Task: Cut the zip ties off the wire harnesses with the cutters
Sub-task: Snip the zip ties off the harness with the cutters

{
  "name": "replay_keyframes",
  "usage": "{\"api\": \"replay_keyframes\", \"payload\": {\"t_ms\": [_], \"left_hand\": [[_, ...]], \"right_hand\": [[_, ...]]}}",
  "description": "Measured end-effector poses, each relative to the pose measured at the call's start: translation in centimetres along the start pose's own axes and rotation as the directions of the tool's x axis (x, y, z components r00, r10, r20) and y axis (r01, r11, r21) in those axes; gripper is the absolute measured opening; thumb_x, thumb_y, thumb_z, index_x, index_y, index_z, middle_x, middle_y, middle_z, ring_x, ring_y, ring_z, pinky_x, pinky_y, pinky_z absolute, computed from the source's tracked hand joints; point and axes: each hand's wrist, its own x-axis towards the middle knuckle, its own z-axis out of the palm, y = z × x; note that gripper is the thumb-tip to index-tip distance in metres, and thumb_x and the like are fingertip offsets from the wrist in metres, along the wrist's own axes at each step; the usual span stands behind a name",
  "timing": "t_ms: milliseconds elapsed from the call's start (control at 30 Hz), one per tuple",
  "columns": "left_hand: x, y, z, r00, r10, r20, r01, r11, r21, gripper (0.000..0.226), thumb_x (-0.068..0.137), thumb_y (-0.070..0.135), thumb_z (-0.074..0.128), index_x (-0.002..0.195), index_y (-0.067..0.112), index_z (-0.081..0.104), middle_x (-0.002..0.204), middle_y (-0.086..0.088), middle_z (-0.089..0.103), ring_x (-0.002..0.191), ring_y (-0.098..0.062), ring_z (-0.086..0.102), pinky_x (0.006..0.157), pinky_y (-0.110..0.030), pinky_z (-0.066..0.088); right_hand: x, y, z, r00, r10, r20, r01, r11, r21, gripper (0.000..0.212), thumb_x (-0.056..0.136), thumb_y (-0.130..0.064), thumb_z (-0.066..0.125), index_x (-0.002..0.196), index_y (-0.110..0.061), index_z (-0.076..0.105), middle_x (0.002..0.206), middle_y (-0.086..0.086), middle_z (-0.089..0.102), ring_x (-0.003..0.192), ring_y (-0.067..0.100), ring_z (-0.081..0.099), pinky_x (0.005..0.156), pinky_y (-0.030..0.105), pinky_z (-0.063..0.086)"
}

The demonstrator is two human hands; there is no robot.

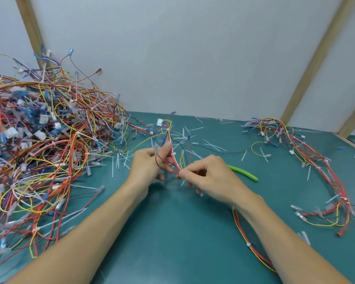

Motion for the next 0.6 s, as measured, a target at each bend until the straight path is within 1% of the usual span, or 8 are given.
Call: {"api": "replay_keyframes", "payload": {"t_ms": [100,200,300,367,433,467,533,600], "left_hand": [[0.22,0.06,-0.09,0.996,-0.063,-0.061,0.065,0.998,0.026,0.045,0.094,0.052,0.062,0.073,0.012,0.063,0.05,0.004,0.058,0.04,-0.012,0.056,0.035,-0.017,0.033],[0.39,0.24,-0.25,0.993,-0.09,-0.07,0.09,0.996,-0.002,0.033,0.098,0.042,0.061,0.086,0.011,0.061,0.053,0.004,0.061,0.042,-0.011,0.06,0.033,-0.018,0.035],[0.12,0.53,-0.2,0.996,-0.08,0.032,0.081,0.997,-0.009,0.033,0.099,0.04,0.058,0.098,0.009,0.068,0.061,0.0,0.065,0.052,-0.014,0.066,0.034,-0.021,0.04],[0.07,0.53,-0.03,0.996,-0.046,0.082,0.047,0.999,-0.021,0.028,0.1,0.033,0.059,0.101,0.008,0.07,0.073,-0.007,0.069,0.06,-0.016,0.071,0.036,-0.023,0.045],[0.08,0.44,0.06,0.991,-0.007,0.131,0.013,0.999,-0.045,0.017,0.1,0.021,0.061,0.106,0.008,0.069,0.087,-0.011,0.074,0.069,-0.019,0.074,0.041,-0.027,0.051],[0.07,0.38,0.08,0.989,0.008,0.15,-0.001,0.999,-0.045,0.014,0.098,0.019,0.062,0.107,0.01,0.069,0.089,-0.009,0.075,0.072,-0.019,0.075,0.043,-0.029,0.053],[0.08,0.23,0.08,0.985,0.03,0.168,-0.027,0.999,-0.019,0.015,0.095,0.023,0.068,0.106,0.014,0.07,0.086,-0.002,0.075,0.073,-0.02,0.075,0.044,-0.03,0.054],[0.11,0.08,0.04,0.983,0.055,0.176,-0.057,0.998,0.007,0.018,0.092,0.025,0.071,0.107,0.013,0.069,0.08,0.0,0.072,0.069,-0.019,0.073,0.043,-0.029,0.053]], "right_hand": [[-0.23,-0.21,0.07,0.996,0.007,0.094,-0.008,1.0,0.009,0.024,0.091,-0.04,0.07,0.083,-0.021,0.082,0.064,0.004,0.071,0.05,0.013,0.066,0.053,0.017,0.042],[-0.43,-0.51,0.44,0.982,0.041,0.186,-0.036,0.999,-0.032,0.026,0.09,-0.039,0.073,0.079,-0.017,0.08,0.066,-0.004,0.073,0.051,0.013,0.071,0.055,0.012,0.042],[-0.53,-0.59,0.44,0.976,0.083,0.201,-0.071,0.995,-0.068,0.023,0.087,-0.04,0.076,0.077,-0.02,0.078,0.069,-0.005,0.075,0.051,0.014,0.071,0.062,0.024,0.05],[-0.52,-0.55,0.29,0.979,0.101,0.18,-0.085,0.992,-0.094,0.022,0.086,-0.04,0.077,0.076,-0.021,0.078,0.068,-0.006,0.075,0.051,0.013,0.071,0.068,0.029,0.056],[-0.47,-0.54,0.17,0.983,0.11,0.149,-0.096,0.991,-0.097,0.022,0.085,-0.041,0.078,0.075,-0.021,0.077,0.067,-0.007,0.075,0.05,0.013,0.071,0.07,0.03,0.058],[-0.45,-0.53,0.1,0.984,0.114,0.137,-0.101,0.99,-0.094,0.022,0.085,-0.041,0.079,0.075,-0.021,0.076,0.067,-0.007,0.075,0.049,0.013,0.071,0.069,0.029,0.058],[-0.48,-0.47,0.01,0.984,0.113,0.14,-0.098,0.989,-0.11,0.023,0.084,-0.041,0.079,0.074,-0.021,0.075,0.066,-0.007,0.074,0.048,0.012,0.07,0.069,0.03,0.058],[-0.59,-0.5,0.01,0.979,0.11,0.169,-0.084,0.985,-0.153,0.024,0.085,-0.043,0.078,0.073,-0.023,0.075,0.065,-0.009,0.073,0.047,0.01,0.069,0.071,0.033,0.059]]}}
